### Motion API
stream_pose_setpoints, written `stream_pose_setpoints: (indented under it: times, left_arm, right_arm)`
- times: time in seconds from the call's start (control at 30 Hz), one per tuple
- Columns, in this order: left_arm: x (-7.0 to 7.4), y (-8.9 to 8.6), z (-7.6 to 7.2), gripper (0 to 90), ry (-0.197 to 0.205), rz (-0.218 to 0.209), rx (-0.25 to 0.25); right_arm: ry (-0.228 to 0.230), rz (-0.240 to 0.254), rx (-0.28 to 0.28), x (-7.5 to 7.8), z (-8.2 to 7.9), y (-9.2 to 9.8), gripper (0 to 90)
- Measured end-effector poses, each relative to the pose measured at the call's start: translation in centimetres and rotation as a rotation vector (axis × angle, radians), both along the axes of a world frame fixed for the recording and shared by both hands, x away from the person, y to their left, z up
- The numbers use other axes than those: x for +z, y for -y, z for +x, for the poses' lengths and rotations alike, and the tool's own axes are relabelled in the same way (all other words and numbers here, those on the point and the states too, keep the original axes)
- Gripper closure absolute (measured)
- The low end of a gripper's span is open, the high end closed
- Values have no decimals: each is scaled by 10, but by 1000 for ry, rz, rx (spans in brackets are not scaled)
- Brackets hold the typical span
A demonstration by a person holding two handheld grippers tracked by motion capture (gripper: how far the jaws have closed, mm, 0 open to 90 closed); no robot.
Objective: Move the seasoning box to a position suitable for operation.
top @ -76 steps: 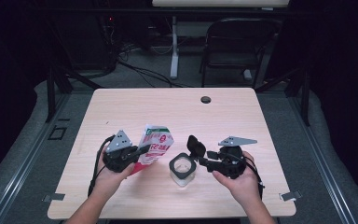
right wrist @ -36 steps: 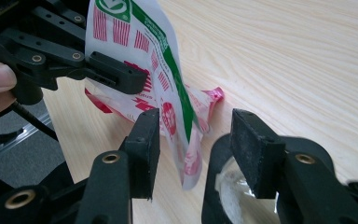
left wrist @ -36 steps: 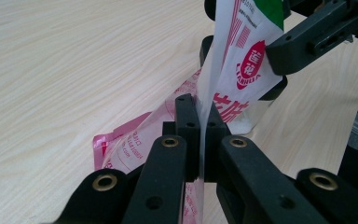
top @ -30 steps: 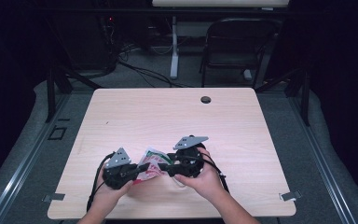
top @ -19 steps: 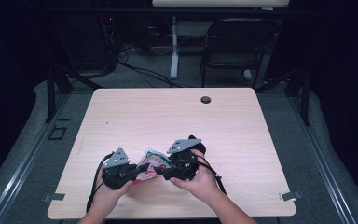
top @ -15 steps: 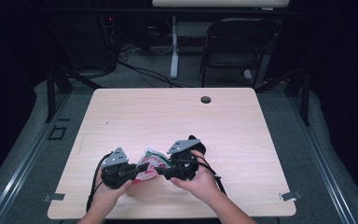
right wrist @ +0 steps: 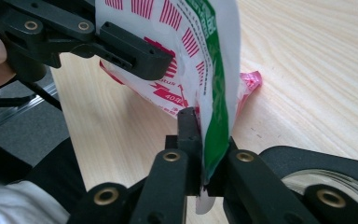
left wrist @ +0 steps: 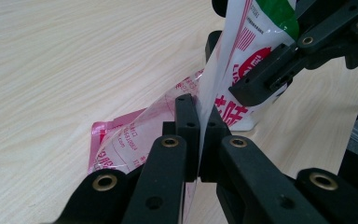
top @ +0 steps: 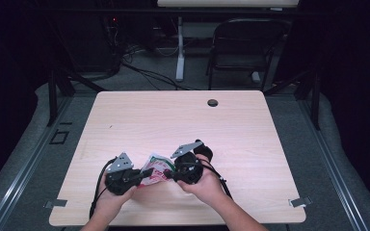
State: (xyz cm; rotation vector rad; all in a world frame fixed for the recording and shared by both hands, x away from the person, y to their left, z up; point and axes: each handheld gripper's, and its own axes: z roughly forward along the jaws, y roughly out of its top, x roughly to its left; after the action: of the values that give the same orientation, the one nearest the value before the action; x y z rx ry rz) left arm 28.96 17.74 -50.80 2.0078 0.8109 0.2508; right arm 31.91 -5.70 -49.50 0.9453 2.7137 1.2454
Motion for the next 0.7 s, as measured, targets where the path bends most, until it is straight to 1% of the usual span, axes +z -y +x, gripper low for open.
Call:
stream_pose_setpoints:
  times: [0.07, 0.1, 0.13, 0.17, 0.2, 0.23, 0.27, 0.33, 0.37, 0.43, 0.53, 0.57, 0.6, 0.63, 0.7]
  left_arm:
    - [0, -1, 0, 900, -3, 3, 2]
    - [0, -1, 0, 874, -2, 5, 0]
    - [0, -2, 0, 874, -1, -1, -2]
    - [0, -2, 0, 857, 0, 3, -1]
    - [1, -2, 0, 843, 7, 13, -2]
    - [1, -2, -1, 833, 12, 17, 8]
    - [0, -3, 0, 819, 15, 8, 7]
    - [0, -4, 0, 766, 10, -2, 10]
    - [0, -5, 0, 739, 11, -2, 12]
    - [0, -5, 0, 726, 13, 5, 15]
    - [-1, -5, 1, 639, 20, 9, 32]
    - [-1, -6, 1, 582, 21, 14, 37]
    - [-3, -6, 1, 582, 26, 11, 41]
    - [-5, -7, -1, 563, 36, 32, 42]
    - [-6, -9, -2, 525, 48, 55, 41]
  right_arm:
    - [-13, -15, 16, 2, 2, 0, 897]
    - [-25, -6, 20, 2, 4, -2, 900]
    - [-25, -6, 20, 2, 4, -2, 900]
    - [-26, -17, 29, 2, 5, -2, 900]
    - [-29, -11, 27, 1, 5, -3, 900]
    - [-28, -12, 27, 0, 5, -3, 900]
    - [-26, -7, 26, 0, 4, -3, 900]
    - [-20, -9, 31, 0, 4, -4, 900]
    - [-10, -8, 33, 0, 3, -4, 900]
    - [-9, -8, 34, -1, 3, -4, 900]
    - [2, -2, 32, -1, 2, -4, 900]
    - [5, 2, 31, -1, 2, -4, 900]
    - [5, 2, 31, -1, 2, -4, 900]
    - [8, 0, 35, -2, 2, -3, 900]
    - [12, 1, 36, -2, 1, -3, 900]
